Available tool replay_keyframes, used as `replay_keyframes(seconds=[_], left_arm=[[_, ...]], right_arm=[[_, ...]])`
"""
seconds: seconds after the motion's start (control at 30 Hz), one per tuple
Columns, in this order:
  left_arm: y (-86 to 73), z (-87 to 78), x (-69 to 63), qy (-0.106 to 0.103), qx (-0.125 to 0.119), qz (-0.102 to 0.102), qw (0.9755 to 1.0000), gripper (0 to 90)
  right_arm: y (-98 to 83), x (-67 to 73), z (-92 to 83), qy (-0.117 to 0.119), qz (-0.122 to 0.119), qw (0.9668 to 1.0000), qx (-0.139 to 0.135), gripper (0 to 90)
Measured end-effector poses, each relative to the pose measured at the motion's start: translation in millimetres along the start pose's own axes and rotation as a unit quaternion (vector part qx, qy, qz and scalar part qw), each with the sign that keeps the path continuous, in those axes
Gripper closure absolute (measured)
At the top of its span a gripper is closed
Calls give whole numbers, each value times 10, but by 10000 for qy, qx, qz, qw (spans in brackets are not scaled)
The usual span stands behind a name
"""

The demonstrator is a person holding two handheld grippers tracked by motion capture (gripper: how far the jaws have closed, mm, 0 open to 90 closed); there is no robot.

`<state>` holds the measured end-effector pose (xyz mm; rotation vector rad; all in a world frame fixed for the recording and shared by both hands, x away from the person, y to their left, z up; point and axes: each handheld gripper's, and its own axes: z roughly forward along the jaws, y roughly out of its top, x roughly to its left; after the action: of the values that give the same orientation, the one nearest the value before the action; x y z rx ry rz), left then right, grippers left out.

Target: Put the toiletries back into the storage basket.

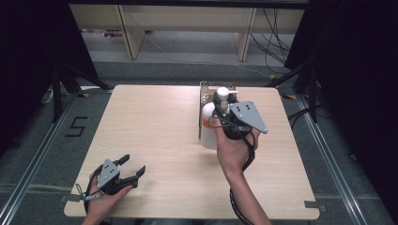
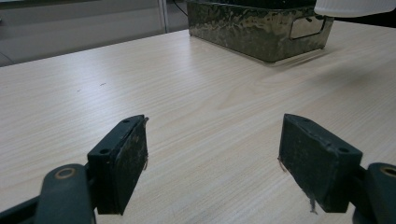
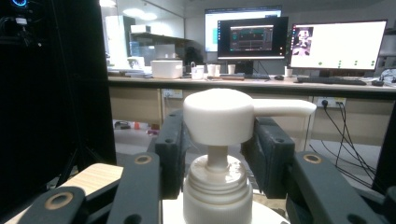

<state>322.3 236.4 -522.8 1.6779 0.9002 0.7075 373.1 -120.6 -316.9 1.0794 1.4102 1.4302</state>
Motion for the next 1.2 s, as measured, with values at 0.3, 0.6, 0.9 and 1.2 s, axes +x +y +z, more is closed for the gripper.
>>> replay_keyframes(seconds=[0.3, 0.6, 0.9, 1.2], left_arm=[[0, 0, 3, -2, -4, -8, 10000, 231], [0, -1, 3, -3, -2, -9, 10000, 231], [-4, 8, 5, -24, -60, -28, 10000, 231], [-4, 6, 6, -32, -52, -23, 10000, 231]], right_arm=[[58, -35, 88, -52, 12, 10000, -25, 605], [128, -53, 167, -101, -57, 9999, -107, 605], [210, -63, 255, -135, -101, 9998, -146, 605], [247, -73, 349, -143, -92, 9997, -161, 605]])
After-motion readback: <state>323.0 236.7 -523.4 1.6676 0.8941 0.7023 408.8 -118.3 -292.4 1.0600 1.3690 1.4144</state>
